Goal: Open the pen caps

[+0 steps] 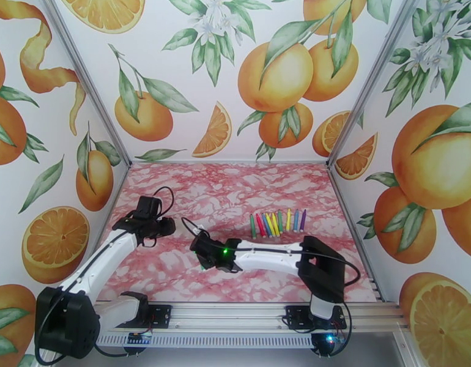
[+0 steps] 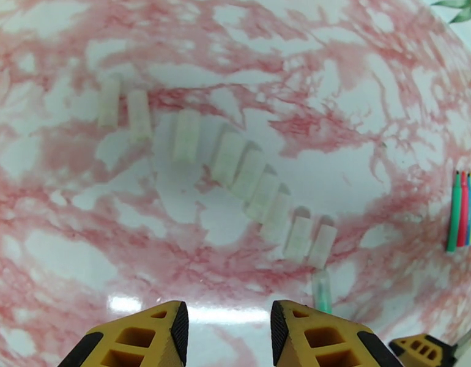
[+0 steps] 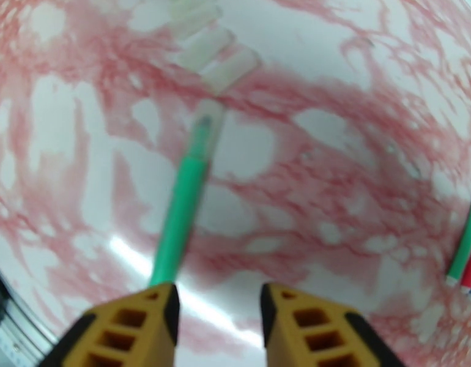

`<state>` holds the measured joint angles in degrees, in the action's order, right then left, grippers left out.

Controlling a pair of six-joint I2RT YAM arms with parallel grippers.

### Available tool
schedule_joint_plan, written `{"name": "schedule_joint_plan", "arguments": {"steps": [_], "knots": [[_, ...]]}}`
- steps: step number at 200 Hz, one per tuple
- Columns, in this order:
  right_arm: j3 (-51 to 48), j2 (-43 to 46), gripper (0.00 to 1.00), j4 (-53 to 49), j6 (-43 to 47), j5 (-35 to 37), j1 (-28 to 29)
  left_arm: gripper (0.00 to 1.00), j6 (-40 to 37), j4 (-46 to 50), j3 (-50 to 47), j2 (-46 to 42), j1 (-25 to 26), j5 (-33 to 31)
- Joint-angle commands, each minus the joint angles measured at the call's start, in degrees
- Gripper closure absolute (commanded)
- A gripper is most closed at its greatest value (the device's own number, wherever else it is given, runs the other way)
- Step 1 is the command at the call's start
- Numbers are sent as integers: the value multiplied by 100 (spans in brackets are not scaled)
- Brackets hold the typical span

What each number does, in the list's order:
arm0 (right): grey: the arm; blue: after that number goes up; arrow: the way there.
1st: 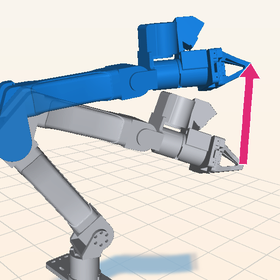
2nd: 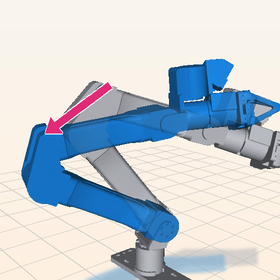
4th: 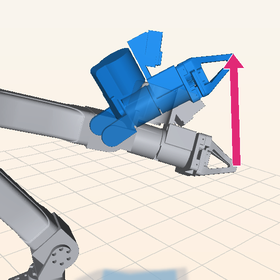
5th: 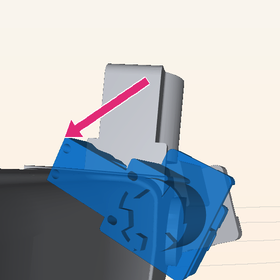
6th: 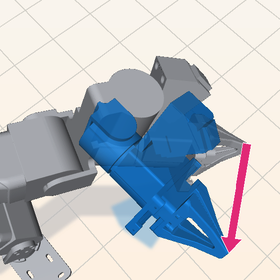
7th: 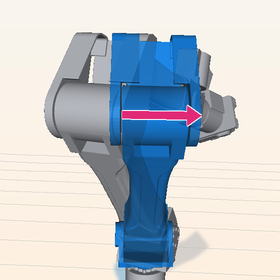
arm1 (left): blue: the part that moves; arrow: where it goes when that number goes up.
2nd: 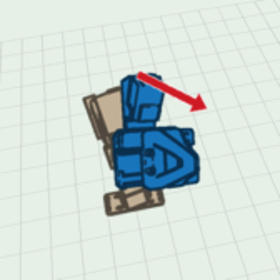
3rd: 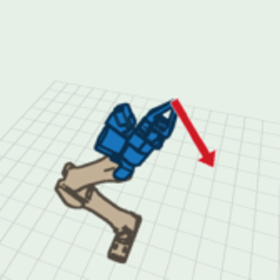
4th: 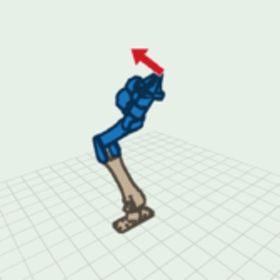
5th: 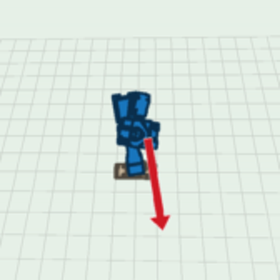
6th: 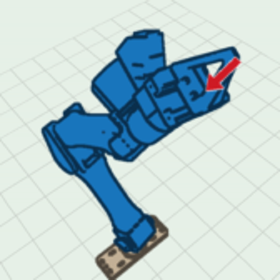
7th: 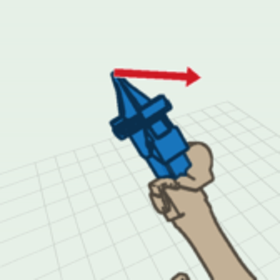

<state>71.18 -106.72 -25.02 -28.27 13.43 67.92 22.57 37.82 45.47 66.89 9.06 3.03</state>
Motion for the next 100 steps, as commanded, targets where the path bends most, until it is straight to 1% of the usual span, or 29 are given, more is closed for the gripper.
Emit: {"name": "schedule_joint_plan", "arguments": {"steps": [1,23,57,100], "knots": [[337,-371,58,-82,-138,-195,55,58,53,-171,-146,-192,-117,201],[514,-629,59,-41,-199,-264,63,58,71,-191,-258,-334,-185,215],[621,-910,60,-13,-324,-184,63,58,130,-262,-407,-453,-334,266],[704,-1199,61,-38,-420,-108,58,58,131,-302,-432,-466,-379,338]]}}
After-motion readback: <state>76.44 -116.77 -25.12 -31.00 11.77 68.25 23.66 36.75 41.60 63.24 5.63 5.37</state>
